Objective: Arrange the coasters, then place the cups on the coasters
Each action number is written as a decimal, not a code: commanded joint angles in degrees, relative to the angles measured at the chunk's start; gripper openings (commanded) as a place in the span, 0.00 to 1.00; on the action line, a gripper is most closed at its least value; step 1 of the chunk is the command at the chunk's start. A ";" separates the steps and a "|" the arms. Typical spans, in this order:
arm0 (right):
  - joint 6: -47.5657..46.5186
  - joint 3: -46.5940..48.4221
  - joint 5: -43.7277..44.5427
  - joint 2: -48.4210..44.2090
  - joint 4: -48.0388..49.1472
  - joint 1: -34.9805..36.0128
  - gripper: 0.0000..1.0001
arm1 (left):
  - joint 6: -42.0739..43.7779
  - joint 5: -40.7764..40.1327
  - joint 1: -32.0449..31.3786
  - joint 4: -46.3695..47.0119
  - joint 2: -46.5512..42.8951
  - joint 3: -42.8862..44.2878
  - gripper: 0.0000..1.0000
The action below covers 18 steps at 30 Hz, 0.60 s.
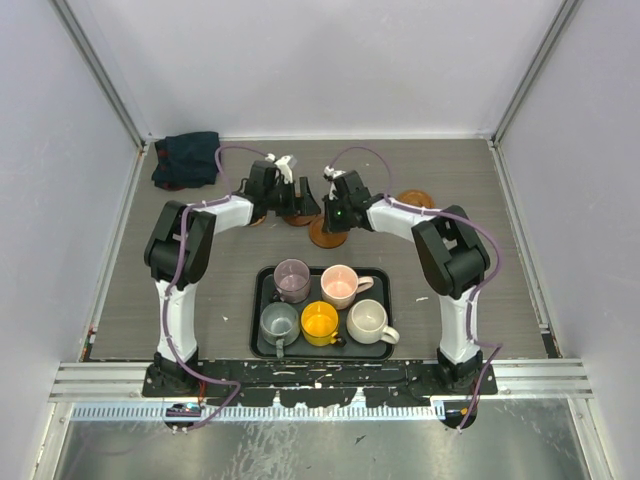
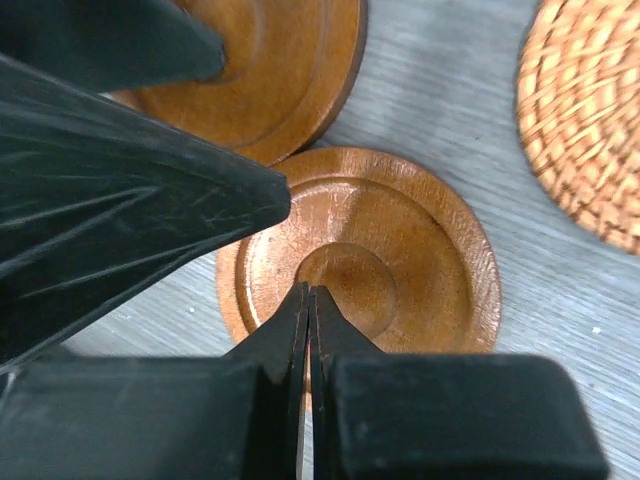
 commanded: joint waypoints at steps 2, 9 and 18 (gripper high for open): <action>1.45 0.96 0.94 2.52 -0.68 0.12 0.03 | -1.15 -0.92 0.48 -1.38 -0.06 0.91 0.78; 0.23 6.52 3.10 7.24 -2.87 0.12 0.03 | -4.29 -1.22 3.41 0.30 -0.90 -4.28 0.79; -2.40 20.37 5.25 15.16 -6.44 0.04 0.03 | -5.04 -1.54 7.17 0.11 -2.40 -7.10 0.79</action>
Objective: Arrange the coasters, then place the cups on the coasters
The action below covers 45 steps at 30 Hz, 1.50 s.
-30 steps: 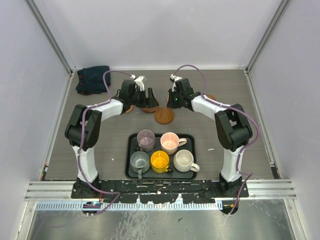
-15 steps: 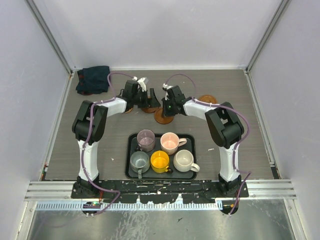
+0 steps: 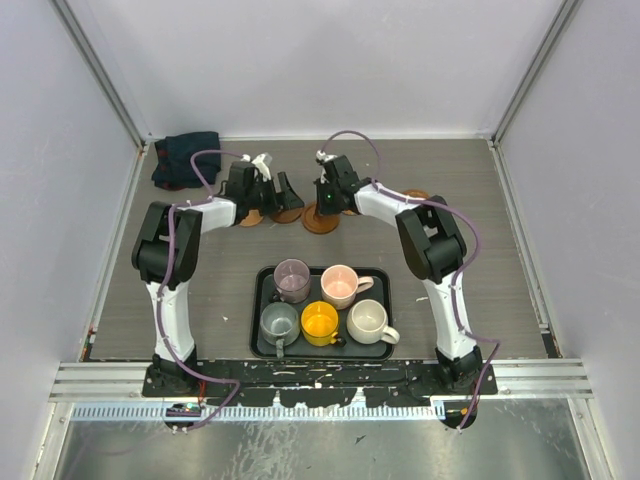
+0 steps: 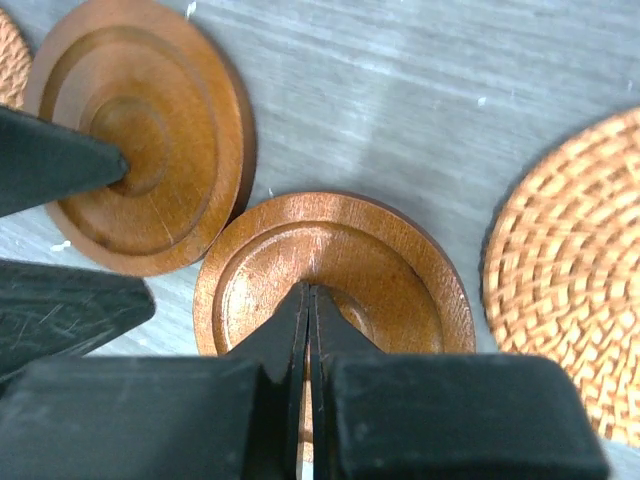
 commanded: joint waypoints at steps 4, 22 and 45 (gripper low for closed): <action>-3.06 10.84 4.01 6.82 -4.59 -0.77 0.03 | 0.49 -1.68 2.30 -4.88 -0.70 -2.31 0.79; -4.46 13.33 5.53 4.70 -4.75 -4.61 0.03 | 0.79 2.87 2.78 -8.21 5.02 6.23 0.79; -4.22 2.07 12.73 -7.50 3.12 -8.07 0.02 | 1.31 4.43 0.93 -11.23 10.05 14.58 0.80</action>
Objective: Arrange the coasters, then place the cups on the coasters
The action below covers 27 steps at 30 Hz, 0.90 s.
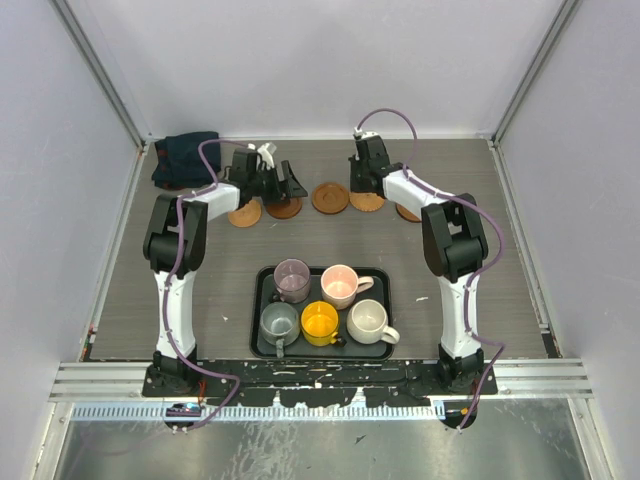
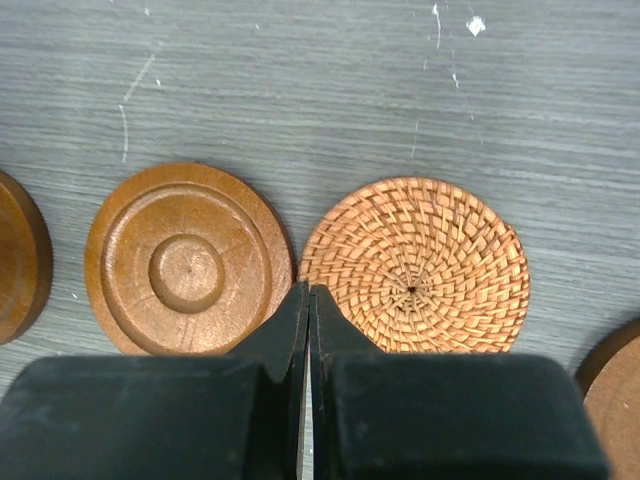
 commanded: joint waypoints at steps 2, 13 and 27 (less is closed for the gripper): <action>0.35 -0.15 2.11 -3.80 3.53 0.18 0.02 | 1.53 -0.64 -0.44 -4.71 2.82 2.51 0.80; 1.63 -1.04 2.42 -1.87 2.35 -1.99 0.02 | 3.03 -1.82 -0.34 -6.09 2.28 4.18 0.84; 2.28 -4.20 1.82 -0.24 2.00 -4.34 0.02 | 1.73 0.83 -0.42 -4.99 4.58 6.29 0.87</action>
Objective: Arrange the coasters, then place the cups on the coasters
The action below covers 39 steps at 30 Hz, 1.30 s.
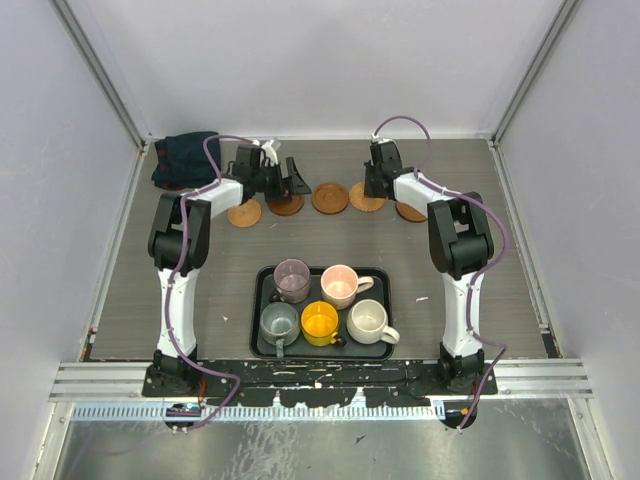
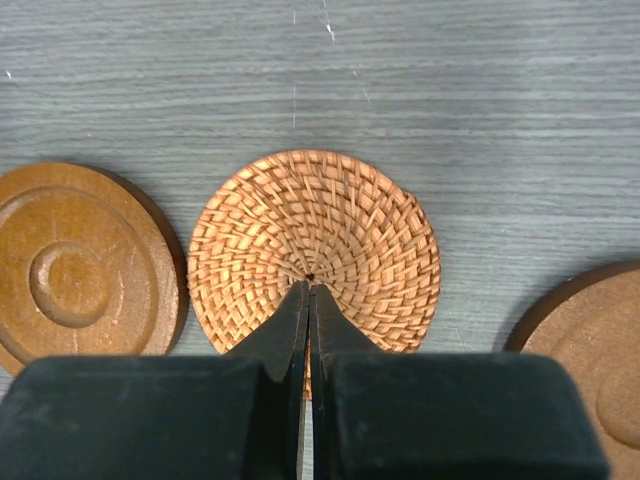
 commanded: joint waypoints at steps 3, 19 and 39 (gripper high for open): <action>0.86 -1.00 0.18 0.58 0.89 -0.66 0.02 | -0.03 1.23 -0.03 -0.58 2.30 0.74 0.87; 1.51 -3.06 -0.55 0.17 0.91 -3.59 0.02 | 0.10 1.73 -0.04 1.74 -1.24 -2.87 0.93; -1.05 -8.36 -4.92 -15.01 4.61 -3.08 0.03 | 5.16 -7.95 3.33 2.77 -20.69 -12.63 0.95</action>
